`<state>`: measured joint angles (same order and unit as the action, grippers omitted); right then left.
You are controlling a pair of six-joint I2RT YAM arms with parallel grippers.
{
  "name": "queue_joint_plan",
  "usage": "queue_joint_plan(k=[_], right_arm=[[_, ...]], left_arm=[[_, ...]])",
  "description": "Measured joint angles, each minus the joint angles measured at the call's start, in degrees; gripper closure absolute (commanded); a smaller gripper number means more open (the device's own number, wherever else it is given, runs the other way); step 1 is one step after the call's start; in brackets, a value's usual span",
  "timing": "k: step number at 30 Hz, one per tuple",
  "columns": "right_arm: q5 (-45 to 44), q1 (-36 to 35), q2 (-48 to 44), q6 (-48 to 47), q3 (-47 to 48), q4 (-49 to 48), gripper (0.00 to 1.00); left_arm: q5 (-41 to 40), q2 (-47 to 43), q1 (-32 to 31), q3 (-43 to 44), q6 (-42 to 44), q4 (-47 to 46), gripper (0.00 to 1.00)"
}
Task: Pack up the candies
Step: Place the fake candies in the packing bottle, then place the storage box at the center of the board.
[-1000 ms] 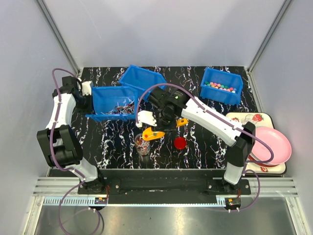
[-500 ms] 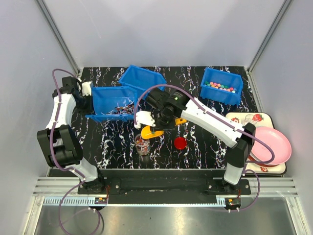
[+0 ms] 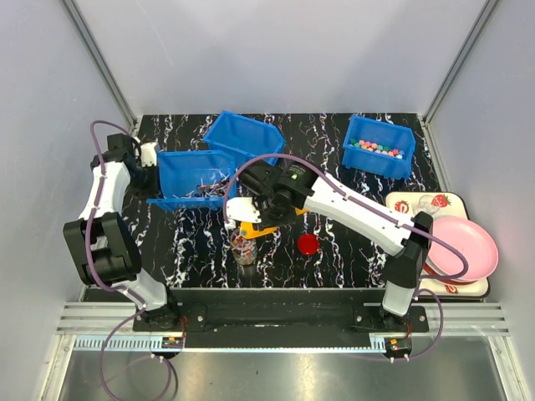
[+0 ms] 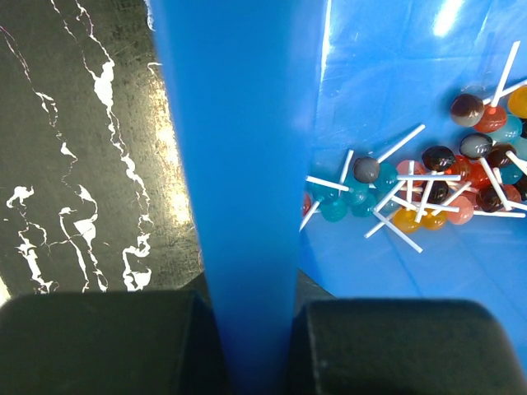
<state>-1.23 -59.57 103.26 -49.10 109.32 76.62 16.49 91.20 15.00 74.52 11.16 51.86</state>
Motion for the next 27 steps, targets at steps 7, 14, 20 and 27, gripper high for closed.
queue_joint_plan(k=[7,14,20,27], right_arm=[[-1.73,-1.29,0.0,0.02,-0.39,-0.02,1.0],[-4.02,-1.53,-0.02,0.0,-1.44,0.0,1.0],[-5.77,-1.03,-0.61,0.0,-0.09,0.22,1.0],[-2.91,5.05,-3.48,0.02,4.68,0.15,1.0]], left_arm=[[0.0,0.0,0.11,-0.11,0.0,-0.31,1.0],[-0.02,0.0,0.35,-0.17,0.0,-0.59,1.0],[-0.57,0.0,0.39,-1.79,0.44,-1.14,1.0],[-1.55,1.51,0.42,-2.05,1.09,-0.96,1.0]])
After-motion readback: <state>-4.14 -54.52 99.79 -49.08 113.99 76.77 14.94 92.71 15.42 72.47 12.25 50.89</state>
